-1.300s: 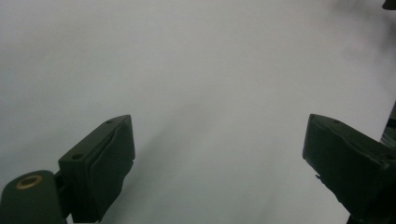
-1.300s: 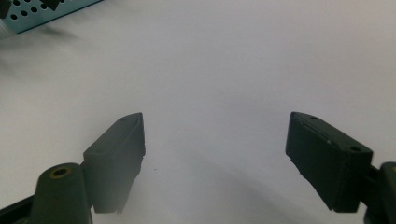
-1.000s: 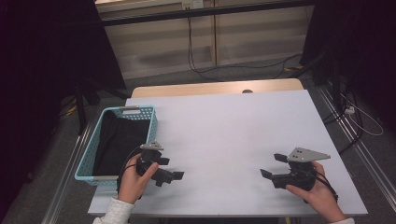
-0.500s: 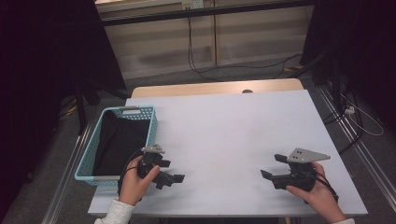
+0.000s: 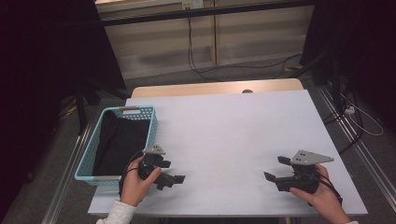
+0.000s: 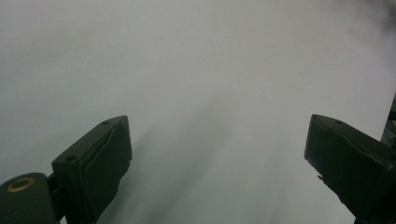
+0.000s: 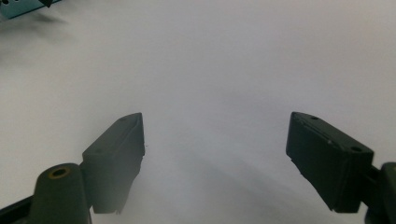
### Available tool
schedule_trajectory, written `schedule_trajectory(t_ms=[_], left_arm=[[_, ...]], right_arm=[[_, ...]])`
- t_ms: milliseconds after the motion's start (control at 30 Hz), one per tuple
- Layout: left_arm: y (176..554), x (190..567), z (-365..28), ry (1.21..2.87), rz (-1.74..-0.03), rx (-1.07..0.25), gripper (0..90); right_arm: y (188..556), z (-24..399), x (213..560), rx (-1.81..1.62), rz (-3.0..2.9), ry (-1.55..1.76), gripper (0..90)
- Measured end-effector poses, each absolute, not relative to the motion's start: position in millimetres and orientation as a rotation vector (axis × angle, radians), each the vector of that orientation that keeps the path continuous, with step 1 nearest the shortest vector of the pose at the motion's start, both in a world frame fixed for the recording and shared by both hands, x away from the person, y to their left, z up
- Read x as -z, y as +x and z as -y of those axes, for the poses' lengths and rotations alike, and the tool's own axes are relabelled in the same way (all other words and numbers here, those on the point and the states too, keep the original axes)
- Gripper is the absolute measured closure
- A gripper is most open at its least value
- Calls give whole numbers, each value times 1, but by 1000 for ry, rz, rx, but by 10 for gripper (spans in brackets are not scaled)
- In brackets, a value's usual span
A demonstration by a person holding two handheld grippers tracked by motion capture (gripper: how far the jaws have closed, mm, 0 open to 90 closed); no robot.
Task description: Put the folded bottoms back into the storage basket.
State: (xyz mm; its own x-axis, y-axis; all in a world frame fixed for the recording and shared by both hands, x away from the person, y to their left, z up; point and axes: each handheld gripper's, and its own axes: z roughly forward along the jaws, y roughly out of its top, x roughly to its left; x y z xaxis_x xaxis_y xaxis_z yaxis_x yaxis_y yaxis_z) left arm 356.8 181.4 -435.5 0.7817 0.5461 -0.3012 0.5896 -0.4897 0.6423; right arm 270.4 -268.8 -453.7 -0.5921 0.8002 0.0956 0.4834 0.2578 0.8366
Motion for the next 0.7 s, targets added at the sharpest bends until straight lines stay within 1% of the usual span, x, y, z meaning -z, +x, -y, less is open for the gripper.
schedule_trajectory(t_ms=[700], left_arm=[[358, 435, -179, 2202, -833, 68, 74]], right_arm=[[272, 271, 455, -1254, -2186, 1172, 186]])
